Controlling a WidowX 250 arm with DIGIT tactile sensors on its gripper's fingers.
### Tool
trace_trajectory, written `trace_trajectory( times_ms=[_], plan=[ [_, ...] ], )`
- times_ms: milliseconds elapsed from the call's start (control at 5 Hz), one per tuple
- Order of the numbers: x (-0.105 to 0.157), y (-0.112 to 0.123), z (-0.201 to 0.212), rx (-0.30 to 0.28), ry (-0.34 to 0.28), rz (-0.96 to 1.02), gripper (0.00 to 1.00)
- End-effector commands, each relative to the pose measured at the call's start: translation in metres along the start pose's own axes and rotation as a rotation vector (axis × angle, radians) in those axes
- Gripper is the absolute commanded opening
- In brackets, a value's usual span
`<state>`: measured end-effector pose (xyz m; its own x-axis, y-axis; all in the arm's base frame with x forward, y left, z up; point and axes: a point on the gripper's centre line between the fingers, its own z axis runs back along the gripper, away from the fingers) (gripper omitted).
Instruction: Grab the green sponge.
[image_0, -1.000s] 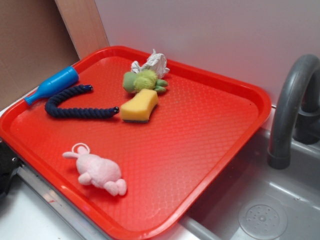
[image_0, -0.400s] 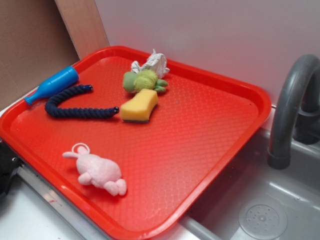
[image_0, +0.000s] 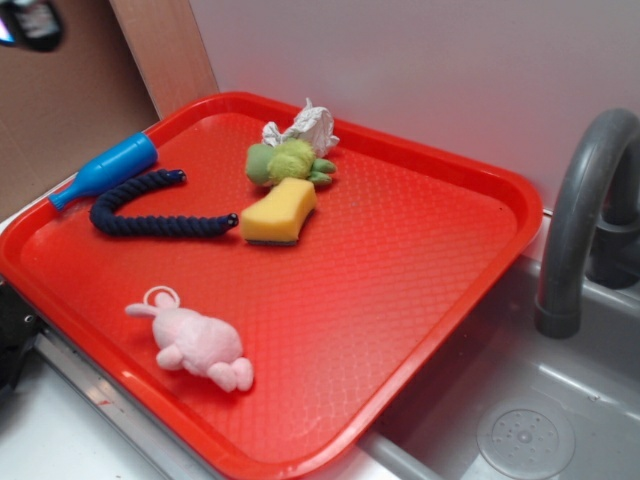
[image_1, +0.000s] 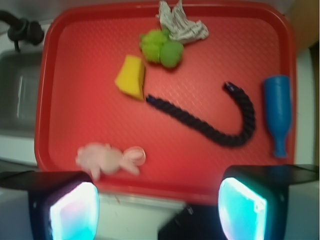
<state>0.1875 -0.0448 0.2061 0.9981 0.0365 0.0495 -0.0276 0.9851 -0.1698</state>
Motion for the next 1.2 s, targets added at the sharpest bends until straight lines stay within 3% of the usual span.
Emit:
trace_trajectory(
  times_ms=[0, 400, 800, 1000],
  plan=[
    [0.048, -0.03, -0.06, -0.148, -0.032, 0.04, 1.0],
    [0.074, -0.04, -0.127, -0.167, 0.022, 0.114, 1.0],
    [0.093, -0.048, -0.167, -0.13, 0.083, 0.121, 1.0],
    [0.088, -0.053, -0.185, -0.054, 0.13, 0.103, 1.0]
  ],
)
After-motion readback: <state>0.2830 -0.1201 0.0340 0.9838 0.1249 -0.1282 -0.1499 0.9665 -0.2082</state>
